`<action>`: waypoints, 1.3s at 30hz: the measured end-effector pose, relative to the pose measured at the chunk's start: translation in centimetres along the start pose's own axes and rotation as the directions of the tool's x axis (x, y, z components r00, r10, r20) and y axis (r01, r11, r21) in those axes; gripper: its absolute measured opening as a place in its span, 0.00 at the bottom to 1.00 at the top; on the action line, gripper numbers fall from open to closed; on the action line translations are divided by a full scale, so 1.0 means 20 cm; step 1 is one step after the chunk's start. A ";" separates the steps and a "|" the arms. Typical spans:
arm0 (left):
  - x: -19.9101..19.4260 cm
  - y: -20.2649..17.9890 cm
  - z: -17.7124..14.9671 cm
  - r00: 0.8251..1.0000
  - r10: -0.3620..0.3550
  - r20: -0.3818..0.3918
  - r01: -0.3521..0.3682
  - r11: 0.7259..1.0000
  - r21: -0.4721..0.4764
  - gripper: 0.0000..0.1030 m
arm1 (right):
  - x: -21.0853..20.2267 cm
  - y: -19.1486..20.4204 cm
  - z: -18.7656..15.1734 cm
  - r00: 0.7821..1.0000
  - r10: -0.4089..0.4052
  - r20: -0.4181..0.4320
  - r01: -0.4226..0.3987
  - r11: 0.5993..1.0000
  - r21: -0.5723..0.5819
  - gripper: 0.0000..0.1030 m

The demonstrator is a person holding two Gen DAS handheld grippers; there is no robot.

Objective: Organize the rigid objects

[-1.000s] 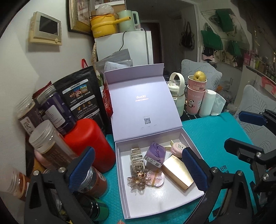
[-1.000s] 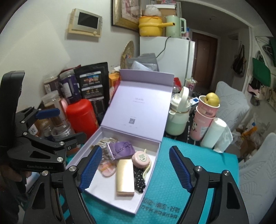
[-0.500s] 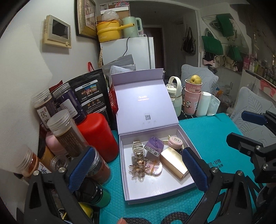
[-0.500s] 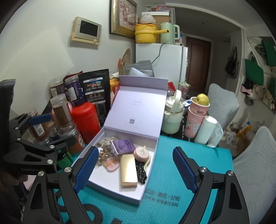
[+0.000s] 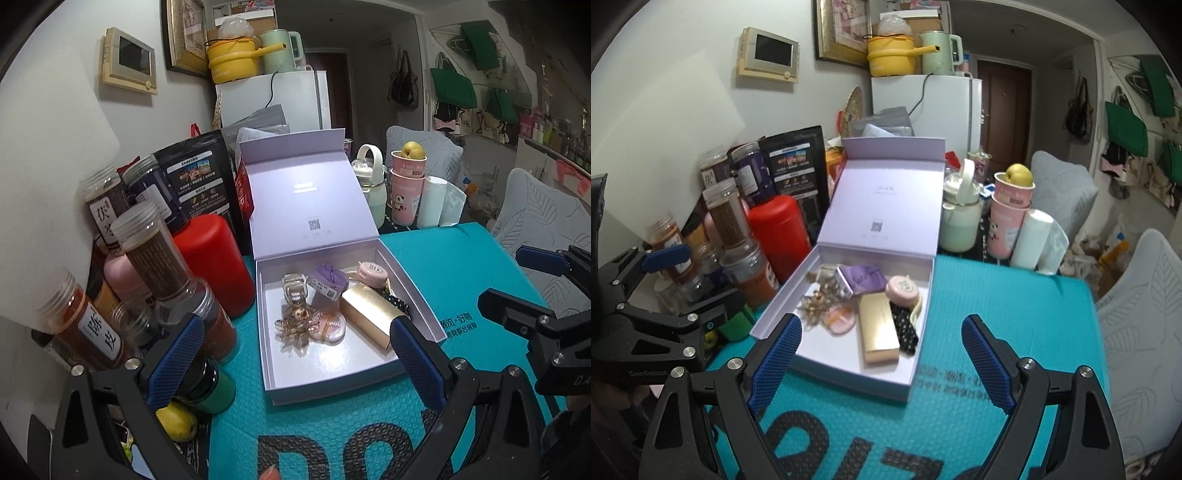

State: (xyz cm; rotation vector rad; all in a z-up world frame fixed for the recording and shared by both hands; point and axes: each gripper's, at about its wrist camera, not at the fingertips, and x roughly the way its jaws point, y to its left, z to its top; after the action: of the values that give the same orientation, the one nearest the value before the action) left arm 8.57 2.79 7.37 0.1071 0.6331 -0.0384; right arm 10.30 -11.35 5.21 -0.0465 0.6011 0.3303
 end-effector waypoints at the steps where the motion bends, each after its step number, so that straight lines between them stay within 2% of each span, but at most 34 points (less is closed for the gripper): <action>1: 0.00 0.00 -0.01 1.000 -0.001 -0.008 0.001 1.000 -0.010 1.00 | 0.00 0.00 -0.02 1.000 0.001 -0.006 -0.001 1.000 0.012 0.87; 4: 0.02 0.02 -0.06 0.999 -0.004 -0.032 0.003 0.999 -0.038 1.00 | 0.02 0.00 -0.06 1.000 0.008 -0.020 -0.008 0.999 0.033 0.87; 11: 0.04 0.01 -0.14 0.998 0.015 -0.061 -0.017 0.999 -0.036 1.00 | 0.04 0.02 -0.14 0.998 -0.008 -0.054 0.011 0.998 0.055 0.87; 20: 0.07 0.01 -0.21 0.995 -0.004 -0.103 -0.001 0.999 -0.052 1.00 | 0.08 0.02 -0.20 0.995 -0.003 -0.096 0.009 0.998 0.063 0.87; 39: 0.05 -0.03 -0.19 0.995 -0.001 -0.102 -0.002 1.000 -0.028 1.00 | 0.07 0.04 -0.20 0.994 -0.004 -0.108 0.009 0.999 0.047 0.87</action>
State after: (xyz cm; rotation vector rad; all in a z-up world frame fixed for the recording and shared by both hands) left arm 7.15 2.70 3.68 0.0827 0.7353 -0.0236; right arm 8.90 -10.84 1.09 -0.0213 0.7155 0.3083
